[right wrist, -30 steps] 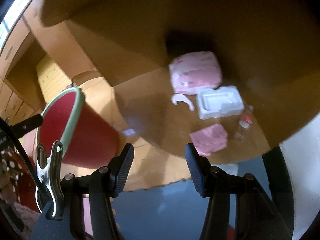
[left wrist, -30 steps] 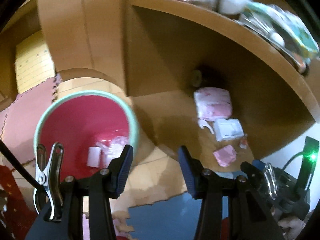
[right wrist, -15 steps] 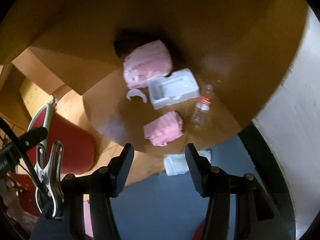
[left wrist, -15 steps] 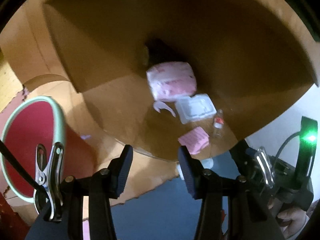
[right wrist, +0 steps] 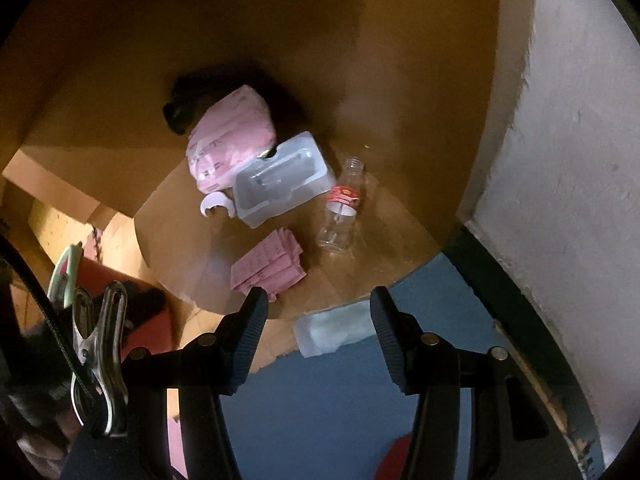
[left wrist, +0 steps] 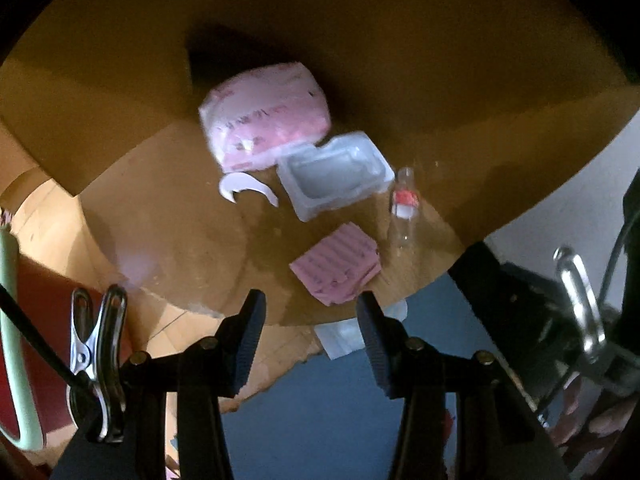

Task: Collect trash
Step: 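Move both grippers back to the shelf toward the pink paper and bottle, then close the left gripper on the pink printed paper sheets and lift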

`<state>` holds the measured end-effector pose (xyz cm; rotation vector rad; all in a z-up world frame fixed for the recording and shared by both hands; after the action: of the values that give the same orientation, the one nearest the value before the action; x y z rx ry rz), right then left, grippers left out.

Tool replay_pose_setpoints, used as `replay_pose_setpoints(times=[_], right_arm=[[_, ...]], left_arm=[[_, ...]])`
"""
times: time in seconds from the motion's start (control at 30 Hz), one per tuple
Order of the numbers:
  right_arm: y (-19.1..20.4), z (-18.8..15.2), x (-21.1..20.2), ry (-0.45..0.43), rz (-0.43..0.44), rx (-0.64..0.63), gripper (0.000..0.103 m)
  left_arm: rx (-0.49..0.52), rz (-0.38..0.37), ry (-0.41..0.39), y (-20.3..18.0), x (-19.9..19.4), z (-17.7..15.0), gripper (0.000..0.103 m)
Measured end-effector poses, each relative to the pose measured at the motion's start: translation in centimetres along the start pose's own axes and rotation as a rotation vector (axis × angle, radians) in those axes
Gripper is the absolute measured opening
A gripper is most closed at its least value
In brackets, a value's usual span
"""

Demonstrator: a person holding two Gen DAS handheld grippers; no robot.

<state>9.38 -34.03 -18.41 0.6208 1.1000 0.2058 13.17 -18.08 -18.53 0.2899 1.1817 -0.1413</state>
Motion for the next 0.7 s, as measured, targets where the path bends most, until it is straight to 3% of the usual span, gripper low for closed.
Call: replay_pose_setpoints(times=[0.17, 0.4, 0.47, 0.57, 0.7], right_arm=[[-1.3, 0.0, 1.2, 0.015, 0.006, 0.022, 0.054], [-2.4, -0.1, 2.4, 0.032, 0.022, 0.054, 0.054], [-2.7, 0.0, 2.4, 0.031, 0.026, 0.072, 0.054], [-3.1, 0.3, 2.2, 0.021, 0.031, 0.097, 0.054], [-3.6, 0.8, 2.4, 0.016, 0.028, 0.132, 0.053]], left_arm=[[0.056, -0.009, 0.059, -1.9, 2.6, -0.4, 0.050], [0.152, -0.017, 0.061, -4.6, 4.6, 0.1, 0.050], [0.190, -0.020, 0.069, -5.7, 5.5, 0.2, 0.056], [0.257, -0.006, 0.082, -7.0, 7.2, 0.3, 0.057], [0.270, 0.006, 0.085, -7.2, 8.6, 0.5, 0.057]])
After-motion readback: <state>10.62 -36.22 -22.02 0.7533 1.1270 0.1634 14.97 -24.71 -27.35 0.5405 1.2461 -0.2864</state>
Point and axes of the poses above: each gripper's, at about its wrist camera, not at the fingertips, and x roughly the way its jaws point, y to its left, z to its top, the point moved 7 cm from there along x, roughly the way its jaws point, and after that the axes turned 15 degrees about z, right-handed, at the moved point
